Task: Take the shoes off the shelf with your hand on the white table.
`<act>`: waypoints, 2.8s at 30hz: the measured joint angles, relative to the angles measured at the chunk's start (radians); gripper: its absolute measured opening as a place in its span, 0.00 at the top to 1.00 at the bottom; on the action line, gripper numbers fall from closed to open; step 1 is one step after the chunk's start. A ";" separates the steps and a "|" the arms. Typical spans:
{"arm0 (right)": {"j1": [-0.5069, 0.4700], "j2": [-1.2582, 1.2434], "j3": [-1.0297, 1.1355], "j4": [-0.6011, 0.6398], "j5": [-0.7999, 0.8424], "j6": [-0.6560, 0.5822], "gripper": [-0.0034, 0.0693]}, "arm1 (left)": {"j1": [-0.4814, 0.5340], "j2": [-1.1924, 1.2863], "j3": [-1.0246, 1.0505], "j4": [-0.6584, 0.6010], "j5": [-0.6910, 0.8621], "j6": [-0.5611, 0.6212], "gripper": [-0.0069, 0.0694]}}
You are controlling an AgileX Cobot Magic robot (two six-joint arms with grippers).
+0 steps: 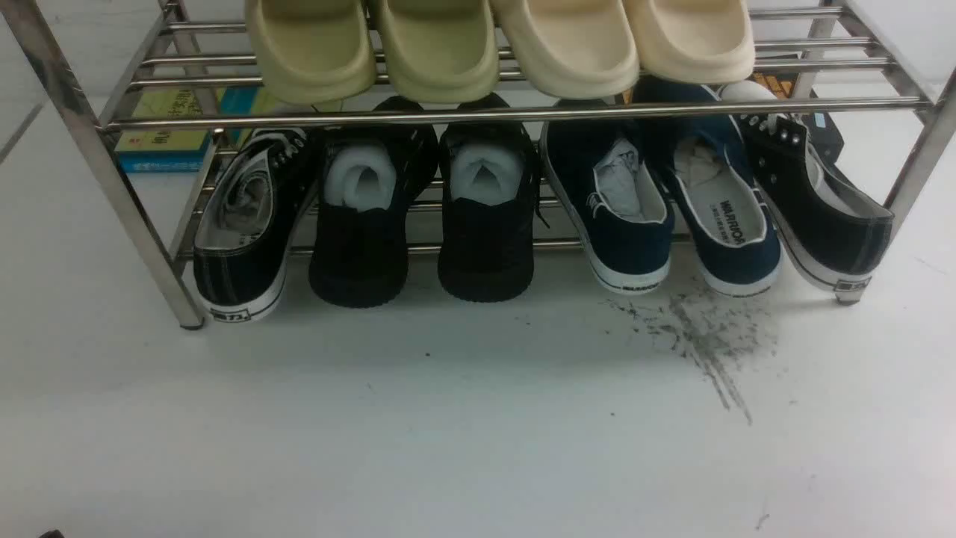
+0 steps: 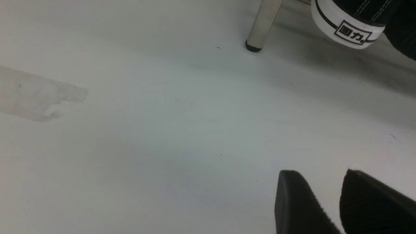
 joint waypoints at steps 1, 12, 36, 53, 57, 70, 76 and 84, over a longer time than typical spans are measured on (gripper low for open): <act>0.000 0.000 0.000 0.000 0.000 0.000 0.63 | 0.000 0.000 0.000 0.000 0.000 0.000 0.59; 0.000 0.000 0.000 0.000 0.000 0.000 0.63 | 0.000 0.000 0.000 0.000 0.000 0.000 0.59; 0.000 0.000 0.000 0.000 0.000 0.000 0.63 | 0.000 0.000 0.000 0.000 0.000 0.000 0.59; 0.000 0.000 0.000 -0.023 -0.001 -0.002 0.63 | 0.000 0.000 0.000 0.000 0.000 0.000 0.59; 0.000 0.000 0.000 -0.130 -0.001 -0.019 0.63 | 0.000 0.000 0.000 0.000 0.000 0.000 0.59; 0.000 0.000 0.013 -0.069 -0.215 0.319 0.63 | 0.000 0.000 0.000 0.000 0.000 0.000 0.59; 0.000 0.000 0.013 -0.013 -0.382 0.538 0.63 | 0.000 0.000 0.000 0.000 0.000 0.000 0.59; 0.000 0.000 0.013 -0.007 -0.422 0.588 0.63 | 0.000 0.000 0.000 0.000 0.000 0.000 0.59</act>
